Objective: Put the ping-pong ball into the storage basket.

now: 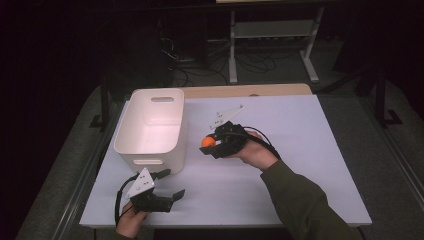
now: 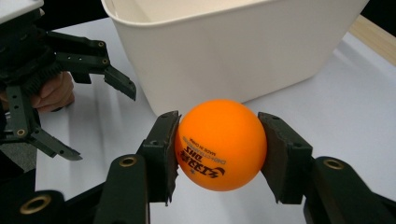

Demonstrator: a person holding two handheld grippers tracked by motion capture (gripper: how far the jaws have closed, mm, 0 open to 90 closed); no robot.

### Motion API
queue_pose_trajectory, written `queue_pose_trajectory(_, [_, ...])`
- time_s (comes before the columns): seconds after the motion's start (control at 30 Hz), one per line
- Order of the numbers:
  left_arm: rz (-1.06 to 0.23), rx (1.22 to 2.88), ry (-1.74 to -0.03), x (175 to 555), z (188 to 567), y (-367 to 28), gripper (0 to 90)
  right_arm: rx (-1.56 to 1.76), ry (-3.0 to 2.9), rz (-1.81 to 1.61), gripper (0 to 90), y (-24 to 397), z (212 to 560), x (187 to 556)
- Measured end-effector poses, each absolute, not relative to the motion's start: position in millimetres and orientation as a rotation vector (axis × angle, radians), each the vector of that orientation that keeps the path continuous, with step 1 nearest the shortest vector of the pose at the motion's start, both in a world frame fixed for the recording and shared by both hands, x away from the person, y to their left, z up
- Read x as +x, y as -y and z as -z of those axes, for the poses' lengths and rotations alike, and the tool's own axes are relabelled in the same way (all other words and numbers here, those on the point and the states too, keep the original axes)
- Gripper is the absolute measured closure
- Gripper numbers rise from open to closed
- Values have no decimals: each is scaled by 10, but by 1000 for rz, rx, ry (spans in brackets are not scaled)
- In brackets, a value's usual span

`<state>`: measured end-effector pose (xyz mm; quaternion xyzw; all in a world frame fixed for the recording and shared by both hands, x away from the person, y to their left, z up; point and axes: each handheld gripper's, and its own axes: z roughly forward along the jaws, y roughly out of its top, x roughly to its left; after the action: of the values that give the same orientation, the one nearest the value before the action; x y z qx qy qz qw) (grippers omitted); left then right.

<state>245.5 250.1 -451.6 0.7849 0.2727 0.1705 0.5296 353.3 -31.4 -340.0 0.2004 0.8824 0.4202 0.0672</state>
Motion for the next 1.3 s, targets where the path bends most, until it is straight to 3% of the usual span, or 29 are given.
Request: queue_pose_trajectory(1.3, [-410,1874,-648,2454,4515,-2503,142,533,-2623,-1331,496,-37,2948,3675])
